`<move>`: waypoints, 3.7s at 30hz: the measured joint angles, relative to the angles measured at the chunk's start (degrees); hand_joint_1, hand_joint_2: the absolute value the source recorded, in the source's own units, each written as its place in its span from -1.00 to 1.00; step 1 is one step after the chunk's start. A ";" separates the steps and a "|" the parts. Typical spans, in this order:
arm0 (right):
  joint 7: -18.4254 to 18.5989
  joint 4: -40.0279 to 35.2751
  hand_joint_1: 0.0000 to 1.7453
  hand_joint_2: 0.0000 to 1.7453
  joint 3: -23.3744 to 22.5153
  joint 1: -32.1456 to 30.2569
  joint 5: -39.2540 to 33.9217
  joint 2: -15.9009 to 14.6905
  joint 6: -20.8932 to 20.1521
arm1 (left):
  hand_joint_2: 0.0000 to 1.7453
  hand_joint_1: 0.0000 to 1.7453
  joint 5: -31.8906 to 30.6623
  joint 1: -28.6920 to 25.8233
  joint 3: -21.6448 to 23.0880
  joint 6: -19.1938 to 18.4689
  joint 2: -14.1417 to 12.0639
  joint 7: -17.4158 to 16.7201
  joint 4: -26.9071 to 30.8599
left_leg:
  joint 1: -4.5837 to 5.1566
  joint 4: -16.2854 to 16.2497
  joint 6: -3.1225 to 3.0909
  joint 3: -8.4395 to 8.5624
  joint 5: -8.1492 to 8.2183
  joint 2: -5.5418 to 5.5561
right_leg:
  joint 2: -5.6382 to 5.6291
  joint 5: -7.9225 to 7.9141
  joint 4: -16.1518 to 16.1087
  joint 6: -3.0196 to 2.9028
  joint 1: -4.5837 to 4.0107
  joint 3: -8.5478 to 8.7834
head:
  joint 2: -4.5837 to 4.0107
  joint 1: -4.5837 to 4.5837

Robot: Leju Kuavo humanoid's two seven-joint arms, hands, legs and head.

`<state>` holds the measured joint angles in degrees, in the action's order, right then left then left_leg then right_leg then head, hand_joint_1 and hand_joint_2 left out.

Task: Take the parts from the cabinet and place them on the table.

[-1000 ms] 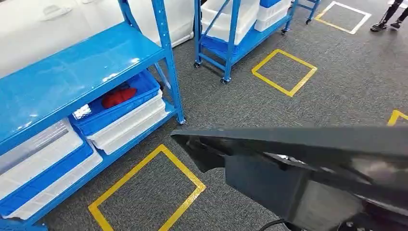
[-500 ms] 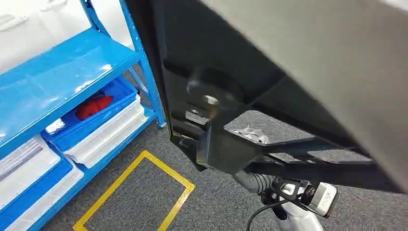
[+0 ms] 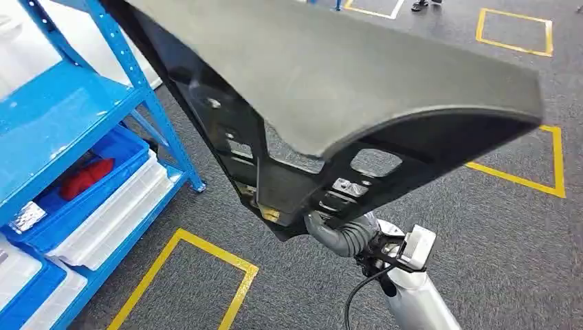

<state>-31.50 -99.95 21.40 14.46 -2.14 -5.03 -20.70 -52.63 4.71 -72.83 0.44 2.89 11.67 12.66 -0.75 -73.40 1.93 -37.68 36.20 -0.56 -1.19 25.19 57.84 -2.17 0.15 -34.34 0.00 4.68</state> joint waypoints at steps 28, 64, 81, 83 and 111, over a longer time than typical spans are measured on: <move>-1.88 1.81 1.00 1.00 -2.80 1.11 -4.13 -0.09 -0.09 | 1.00 -1.00 0.98 0.23 -1.69 -0.33 0.07 2.16 0.00 | 0.22 11.72 -0.82 5.04 -5.50 -1.41 | 2.06 -0.09 -0.49 -0.02 -0.48 0.36 | 0.00 0.02; -1.03 2.95 1.00 1.00 -4.09 1.61 -5.35 0.61 -0.68 | 1.00 -1.00 1.62 -0.43 -3.13 3.08 -4.04 -2.51 0.09 | 0.02 1.17 -0.52 -0.82 -4.09 0.11 | -2.32 0.10 -0.34 0.30 -0.06 0.65 | 0.00 0.02; -0.13 3.89 1.00 1.00 -4.07 2.04 -5.79 0.39 -0.77 | 1.00 -1.00 1.95 0.03 -3.50 2.75 -3.98 -2.99 0.09 | 0.04 15.74 -2.85 5.91 -9.32 -3.34 | 2.47 0.98 5.42 3.17 0.39 -2.38 | 0.00 0.00; -0.09 3.89 1.00 1.00 -4.07 2.12 -5.97 0.42 -0.85 | 1.00 -1.00 2.40 -0.01 -3.65 2.91 -3.82 -2.99 0.09 | 0.56 15.58 -2.24 6.17 -8.93 -4.21 | 6.02 0.70 0.40 2.34 -0.81 0.20 | 0.00 0.00; -0.37 3.21 1.00 1.00 -5.14 2.16 -5.38 1.22 -1.27 | 1.00 -1.00 6.69 -0.30 -6.98 1.11 -2.86 0.42 0.31 | 0.14 15.28 -3.14 5.11 -9.66 -3.13 | 1.59 2.30 8.40 3.71 0.19 -3.90 | 0.00 0.00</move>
<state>-31.87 -96.74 16.26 16.62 -7.52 -3.80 -21.97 -45.94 4.41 -79.80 1.55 0.02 12.09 12.96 -0.60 -58.12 -1.21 -32.57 26.54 -3.69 0.40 27.49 66.25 1.54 0.34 -38.25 0.00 4.68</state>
